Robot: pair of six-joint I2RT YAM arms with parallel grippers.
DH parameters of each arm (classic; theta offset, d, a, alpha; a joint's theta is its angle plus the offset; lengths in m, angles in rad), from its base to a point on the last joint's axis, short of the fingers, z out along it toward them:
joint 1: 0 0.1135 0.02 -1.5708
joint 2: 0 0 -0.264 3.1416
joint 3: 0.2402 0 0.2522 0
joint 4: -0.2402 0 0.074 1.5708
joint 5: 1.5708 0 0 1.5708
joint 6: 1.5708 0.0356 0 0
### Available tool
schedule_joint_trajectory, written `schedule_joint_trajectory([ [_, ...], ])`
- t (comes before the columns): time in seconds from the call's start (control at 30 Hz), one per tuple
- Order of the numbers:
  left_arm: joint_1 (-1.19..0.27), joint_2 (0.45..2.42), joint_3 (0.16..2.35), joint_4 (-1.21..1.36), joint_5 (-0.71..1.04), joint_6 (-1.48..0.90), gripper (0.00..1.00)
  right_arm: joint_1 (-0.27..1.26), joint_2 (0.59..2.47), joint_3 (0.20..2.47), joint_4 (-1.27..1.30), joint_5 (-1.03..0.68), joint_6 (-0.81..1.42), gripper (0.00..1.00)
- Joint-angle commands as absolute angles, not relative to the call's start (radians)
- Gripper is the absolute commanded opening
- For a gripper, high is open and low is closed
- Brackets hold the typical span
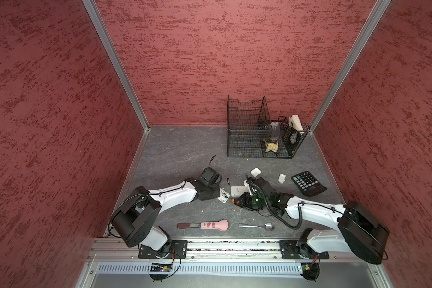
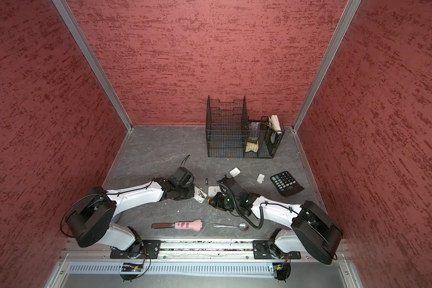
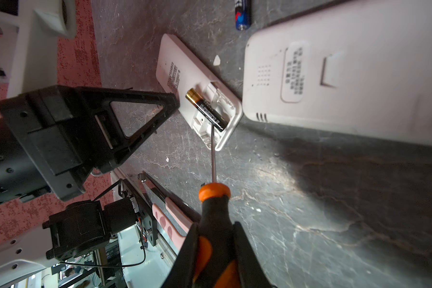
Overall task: Unload the batteries from the remote control
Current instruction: 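Lever the gold battery up and out of the compartment with the screwdriver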
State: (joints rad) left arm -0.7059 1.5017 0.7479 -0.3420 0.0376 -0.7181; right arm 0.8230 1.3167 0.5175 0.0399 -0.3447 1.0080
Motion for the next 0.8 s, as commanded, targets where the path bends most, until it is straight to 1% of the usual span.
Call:
schedule_joint_trajectory([
  [0.0, -0.699, 1.522, 0.714, -0.330, 0.044, -0.693, 0.00, 0.815, 1.276, 0.529, 0.001, -0.248, 1.046, 0.00],
  [0.13, -0.699, 1.533, 0.702, -0.318, 0.053, -0.690, 0.00, 0.785, 1.204, 0.517, -0.073, -0.173, 1.059, 0.00],
  [0.23, -0.701, 1.537, 0.696, -0.313, 0.054, -0.689, 0.00, 0.761, 1.142, 0.487, -0.051, -0.144, 1.079, 0.00],
  [0.47, -0.699, 1.521, 0.702, -0.321, 0.049, -0.695, 0.00, 0.752, 1.131, 0.481, -0.021, -0.185, 1.076, 0.00],
  [0.63, -0.695, 1.478, 0.748, -0.360, 0.042, -0.695, 0.00, 0.752, 1.132, 0.496, 0.022, -0.212, 1.048, 0.00],
  [0.67, -0.692, 1.468, 0.762, -0.371, 0.041, -0.693, 0.01, 0.753, 1.132, 0.497, 0.027, -0.208, 1.045, 0.00],
  [0.77, -0.686, 1.427, 0.809, -0.405, 0.037, -0.677, 0.09, 0.747, 1.136, 0.493, 0.050, -0.190, 1.040, 0.00],
])
